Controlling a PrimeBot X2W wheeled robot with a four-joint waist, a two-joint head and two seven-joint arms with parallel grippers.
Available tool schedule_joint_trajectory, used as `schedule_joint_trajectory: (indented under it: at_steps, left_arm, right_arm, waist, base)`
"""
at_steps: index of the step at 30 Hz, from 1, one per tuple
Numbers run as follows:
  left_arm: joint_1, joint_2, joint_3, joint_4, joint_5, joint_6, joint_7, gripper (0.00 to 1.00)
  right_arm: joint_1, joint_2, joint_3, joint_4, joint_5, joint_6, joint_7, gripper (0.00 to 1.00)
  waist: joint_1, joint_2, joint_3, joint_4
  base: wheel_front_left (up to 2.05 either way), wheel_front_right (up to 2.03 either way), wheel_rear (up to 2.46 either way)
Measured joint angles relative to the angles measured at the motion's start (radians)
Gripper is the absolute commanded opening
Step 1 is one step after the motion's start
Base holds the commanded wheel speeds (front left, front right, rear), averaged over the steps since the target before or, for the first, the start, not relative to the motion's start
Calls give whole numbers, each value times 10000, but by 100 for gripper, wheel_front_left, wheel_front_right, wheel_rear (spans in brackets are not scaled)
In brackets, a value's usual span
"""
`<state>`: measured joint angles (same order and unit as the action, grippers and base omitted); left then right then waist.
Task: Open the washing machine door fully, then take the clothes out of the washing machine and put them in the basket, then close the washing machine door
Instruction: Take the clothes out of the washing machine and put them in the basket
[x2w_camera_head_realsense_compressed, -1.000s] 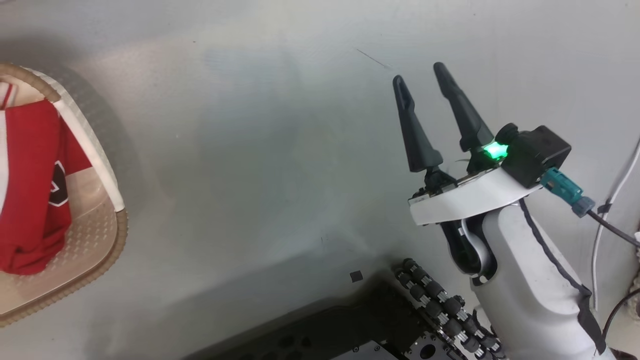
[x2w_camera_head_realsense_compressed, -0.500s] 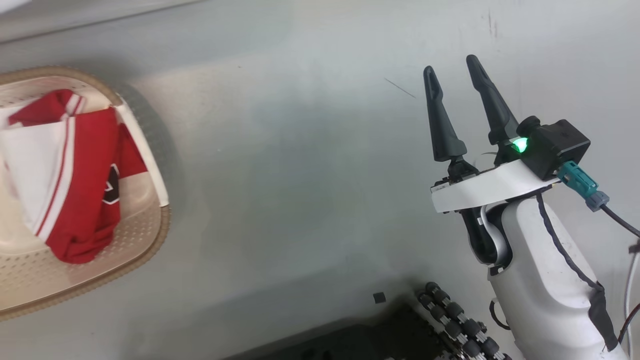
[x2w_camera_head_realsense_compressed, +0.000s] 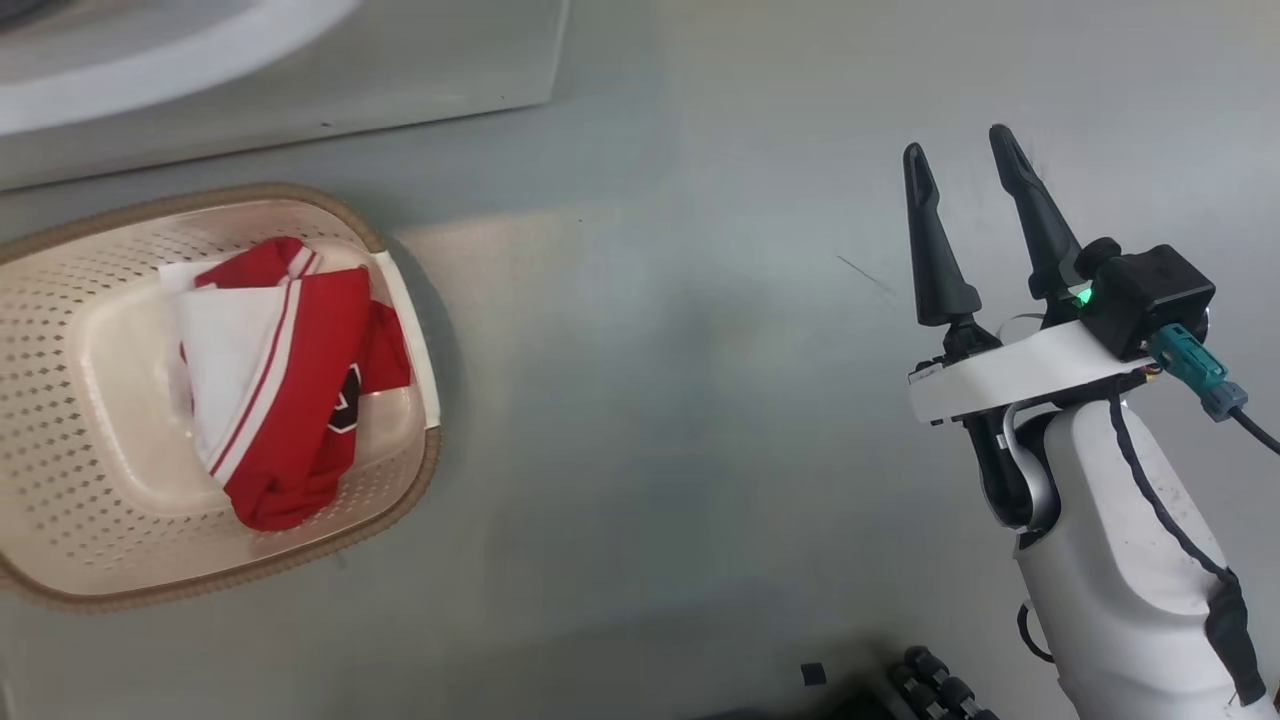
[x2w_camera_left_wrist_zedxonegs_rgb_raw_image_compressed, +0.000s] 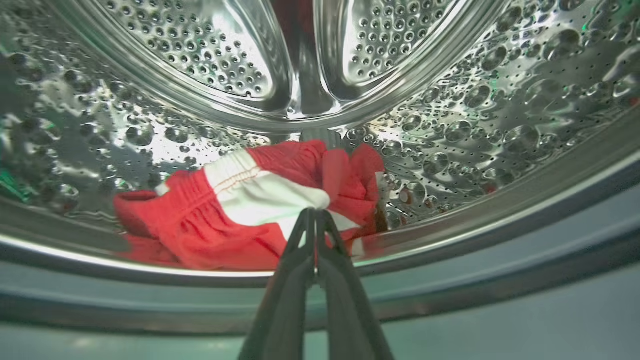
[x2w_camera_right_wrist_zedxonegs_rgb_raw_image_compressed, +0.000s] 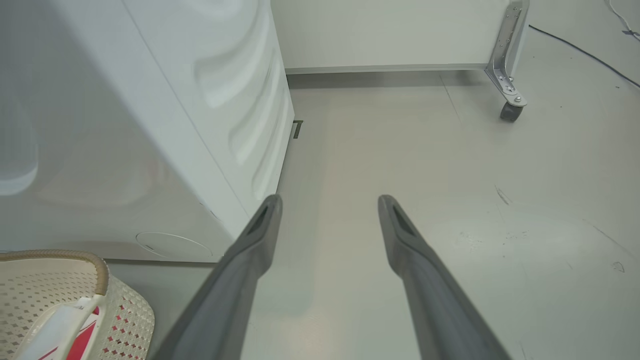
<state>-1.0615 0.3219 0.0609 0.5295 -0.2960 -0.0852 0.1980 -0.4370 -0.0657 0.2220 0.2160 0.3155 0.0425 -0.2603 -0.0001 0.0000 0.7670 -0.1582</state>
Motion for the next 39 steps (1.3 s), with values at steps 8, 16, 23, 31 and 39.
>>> schedule_joint_trajectory:
  at_steps: [8, 16, 23, 31, 39]
  left_arm:
    - [1495, -487, 173, 437, -493, -117, -1131, 0]
    - [3112, -1154, 115, 752, -892, -255, -2092, 0]
    - [4627, -1733, 29, 1028, -1164, -337, -2798, 0]
    - [6159, -2157, -184, 1185, -1197, -345, -3492, 0]
    - [7701, -2508, -495, 1475, -1528, -351, -3975, 0]
  right_arm:
    - [380, 6, -307, 240, -105, 81, 0, 100]
    - [836, 2, -562, 514, -178, 178, 2, 100]
    - [1292, 12, -694, 729, -194, 182, 2, 100]
    - [1862, 31, -765, 917, -194, 284, 2, 100]
    - [2059, 46, -734, 949, -198, 380, 2, 100]
  waist:
    - [0, 0, -1073, 483]
    - [0, 0, -2180, 871]
    - [0, 0, -3156, 1129]
    - [-1, 0, -4213, 1366]
    - [-1, 0, -5076, 1517]
  base:
    - [0, 0, 0]
    - [0, 0, 0]
    - [0, 0, 0]
    - [0, 0, 0]
    - [0, 0, 0]
